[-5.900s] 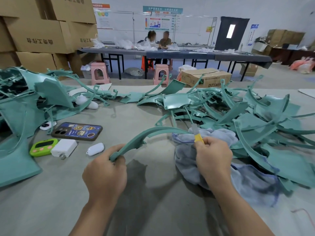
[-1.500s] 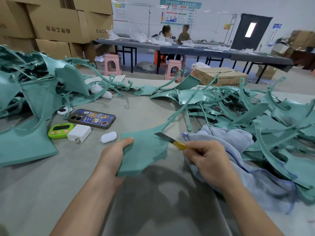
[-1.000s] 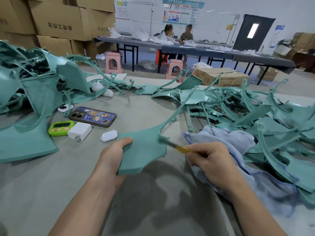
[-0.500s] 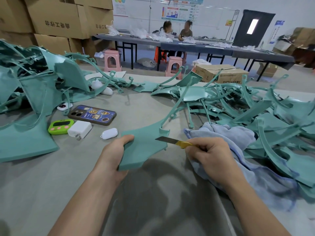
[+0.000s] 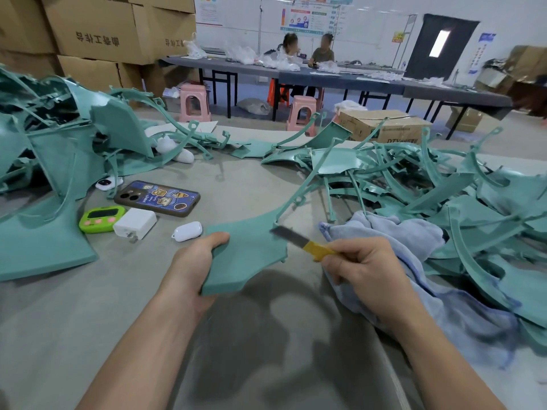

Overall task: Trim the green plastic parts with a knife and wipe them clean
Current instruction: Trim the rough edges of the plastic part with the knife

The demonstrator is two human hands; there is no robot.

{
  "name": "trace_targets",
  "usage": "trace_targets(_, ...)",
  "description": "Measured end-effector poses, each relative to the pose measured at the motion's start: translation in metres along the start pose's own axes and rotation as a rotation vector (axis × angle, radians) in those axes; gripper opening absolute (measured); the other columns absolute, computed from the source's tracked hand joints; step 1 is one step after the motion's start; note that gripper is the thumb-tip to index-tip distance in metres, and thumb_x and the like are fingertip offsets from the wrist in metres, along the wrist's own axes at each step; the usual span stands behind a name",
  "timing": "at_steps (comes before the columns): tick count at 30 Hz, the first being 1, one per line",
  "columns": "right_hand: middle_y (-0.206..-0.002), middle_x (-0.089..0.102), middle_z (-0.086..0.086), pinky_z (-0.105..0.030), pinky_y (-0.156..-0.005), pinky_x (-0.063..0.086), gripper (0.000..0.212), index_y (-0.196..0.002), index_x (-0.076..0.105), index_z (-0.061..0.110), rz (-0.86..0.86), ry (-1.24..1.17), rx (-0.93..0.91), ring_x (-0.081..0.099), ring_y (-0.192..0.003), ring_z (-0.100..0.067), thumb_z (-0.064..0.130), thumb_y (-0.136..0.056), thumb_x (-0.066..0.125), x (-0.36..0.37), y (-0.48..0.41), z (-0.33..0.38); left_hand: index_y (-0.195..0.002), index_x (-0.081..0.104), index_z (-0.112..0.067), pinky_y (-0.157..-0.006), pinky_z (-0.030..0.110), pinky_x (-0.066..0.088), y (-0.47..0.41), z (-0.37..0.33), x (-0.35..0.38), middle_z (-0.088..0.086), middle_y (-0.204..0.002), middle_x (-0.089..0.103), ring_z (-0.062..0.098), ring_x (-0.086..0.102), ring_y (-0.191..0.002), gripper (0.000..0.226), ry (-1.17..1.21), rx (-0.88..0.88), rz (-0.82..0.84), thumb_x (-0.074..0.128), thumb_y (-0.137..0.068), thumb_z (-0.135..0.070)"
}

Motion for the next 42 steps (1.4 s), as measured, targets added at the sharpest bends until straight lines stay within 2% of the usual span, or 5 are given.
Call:
trace_targets(8, -0.053, 0.056, -0.014, -0.032, -0.053, 0.034, 0.010, -0.077, 0.079, 0.014, 0.048, -0.067, 0.009, 0.042, -0.050, -0.016, 0.020, -0.081, 0.072, 0.011, 0.000, -0.002, -0.096, 0.070, -0.006, -0.040, 0.029, 0.051, -0.002, 0.001, -0.001, 0.012, -0.076, 0.076, 0.025, 0.071, -0.052, 0.013, -0.002, -0.001, -0.009, 0.068, -0.090, -0.018)
trace_targets(23, -0.052, 0.051, -0.013, -0.029, -0.049, 0.028, 0.028, -0.060, 0.064, 0.011, -0.083, -0.118, -0.054, 0.037, -0.049, -0.015, 0.007, -0.087, 0.067, -0.001, 0.004, 0.005, -0.091, 0.068, -0.010, -0.038, 0.020, 0.047, 0.003, 0.008, 0.009, 0.005, -0.066, 0.074, 0.018, 0.067, -0.046, 0.012, 0.085, -0.043, -0.012, 0.060, -0.096, -0.018)
trace_targets(30, -0.059, 0.053, -0.013, -0.039, -0.053, 0.035, 0.021, -0.068, 0.065, 0.009, 0.192, 0.000, -0.170, 0.041, -0.055, -0.017, 0.019, -0.087, 0.065, 0.049, 0.026, 0.035, -0.081, 0.052, -0.009, -0.027, 0.014, 0.019, 0.009, 0.017, 0.024, 0.002, -0.062, 0.040, 0.007, 0.029, -0.026, 0.023, 0.354, -0.166, 0.063, 0.050, -0.102, -0.018)
trace_targets(37, -0.054, 0.052, -0.001, -0.019, -0.047, 0.030, 0.024, -0.070, 0.069, 0.028, -0.202, 0.053, -0.116, 0.038, -0.049, -0.003, 0.016, -0.091, 0.072, 0.018, 0.022, 0.026, -0.076, 0.046, -0.010, -0.026, 0.012, 0.016, 0.012, 0.022, 0.038, -0.002, -0.059, 0.024, 0.004, 0.023, -0.025, 0.032, 0.322, -0.221, 0.198, 0.039, -0.106, -0.021)
trace_targets(42, -0.057, 0.050, 0.000, -0.029, -0.049, 0.036, 0.015, -0.075, 0.071, 0.029, 0.074, 0.116, -0.201, 0.039, -0.054, -0.004, 0.023, -0.089, 0.069, 0.044, 0.026, 0.035, -0.076, 0.046, -0.010, -0.026, 0.013, 0.017, 0.011, 0.022, 0.034, 0.001, -0.061, 0.026, 0.004, 0.023, -0.025, 0.028, 0.282, -0.172, 0.131, 0.042, -0.104, -0.014)
Point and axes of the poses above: each hand's wrist, its own y-axis away from the middle knuckle, its own x-axis out of the palm, z = x × y, the point moved 8 cm from there along -y, towards the middle knuckle
